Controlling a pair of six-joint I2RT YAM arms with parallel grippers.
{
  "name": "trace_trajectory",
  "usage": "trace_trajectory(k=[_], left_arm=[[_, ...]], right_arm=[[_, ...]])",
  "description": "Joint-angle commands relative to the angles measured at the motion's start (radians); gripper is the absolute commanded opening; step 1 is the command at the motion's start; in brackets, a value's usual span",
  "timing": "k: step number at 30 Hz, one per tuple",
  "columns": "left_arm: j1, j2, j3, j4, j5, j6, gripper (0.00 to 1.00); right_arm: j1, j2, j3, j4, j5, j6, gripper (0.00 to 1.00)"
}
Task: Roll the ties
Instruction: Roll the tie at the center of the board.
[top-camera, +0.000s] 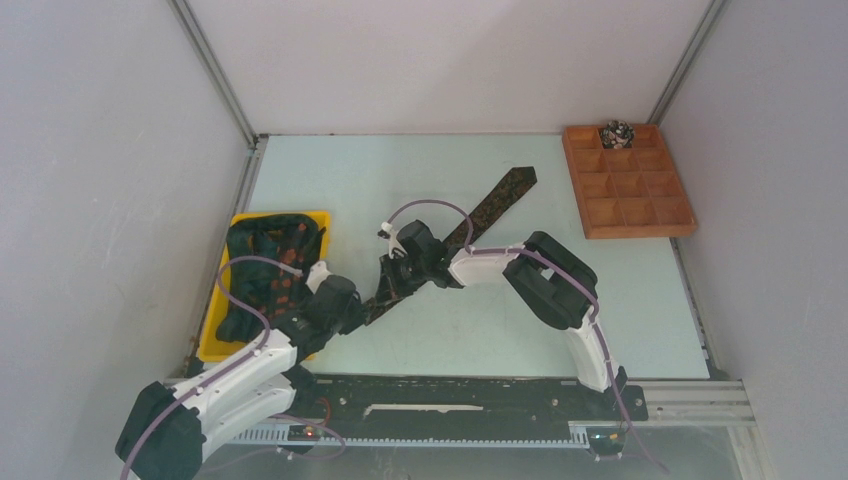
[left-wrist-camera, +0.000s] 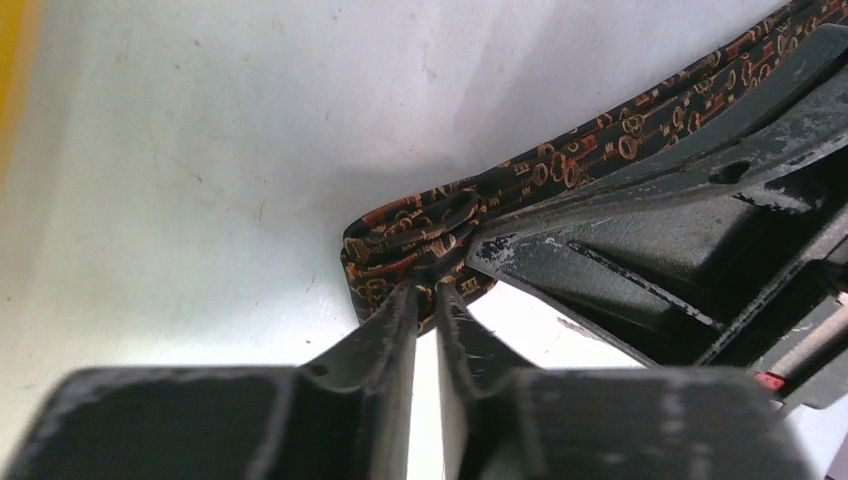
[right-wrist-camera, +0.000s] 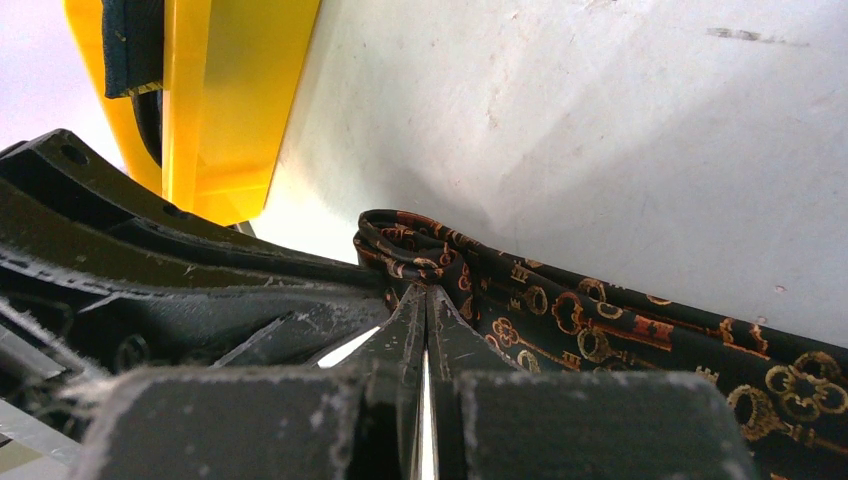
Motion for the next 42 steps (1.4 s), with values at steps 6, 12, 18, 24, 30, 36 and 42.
trace_trajectory(k=[6, 12, 18, 24, 30, 36, 42], left_arm=[[-0.006, -0.093, 0.018, -0.130, -0.050, 0.016, 0.60], [-0.005, -0.107, -0.010, -0.129, -0.059, -0.004, 0.61], [-0.005, -0.120, -0.036, -0.084, -0.068, -0.038, 0.60], [0.001, -0.125, -0.060, -0.034, -0.067, -0.108, 0.60], [0.014, -0.138, -0.088, 0.008, -0.060, -0.134, 0.60], [0.026, -0.140, -0.089, 0.022, -0.063, -0.136, 0.60], [0.037, -0.102, -0.103, 0.072, -0.046, -0.145, 0.60]], right_arm=[[-0.014, 0.036, 0.027, -0.031, 0.022, -0.041, 0.00], [-0.015, 0.035, 0.028, -0.038, 0.016, -0.048, 0.00], [-0.016, 0.029, 0.014, -0.027, 0.012, -0.052, 0.00], [-0.025, 0.025, -0.015, -0.004, 0.002, -0.053, 0.00], [-0.040, 0.023, -0.036, 0.018, -0.008, -0.053, 0.00], [-0.042, 0.025, -0.039, 0.025, -0.012, -0.051, 0.00], [-0.039, 0.026, -0.039, 0.031, -0.015, -0.047, 0.00]])
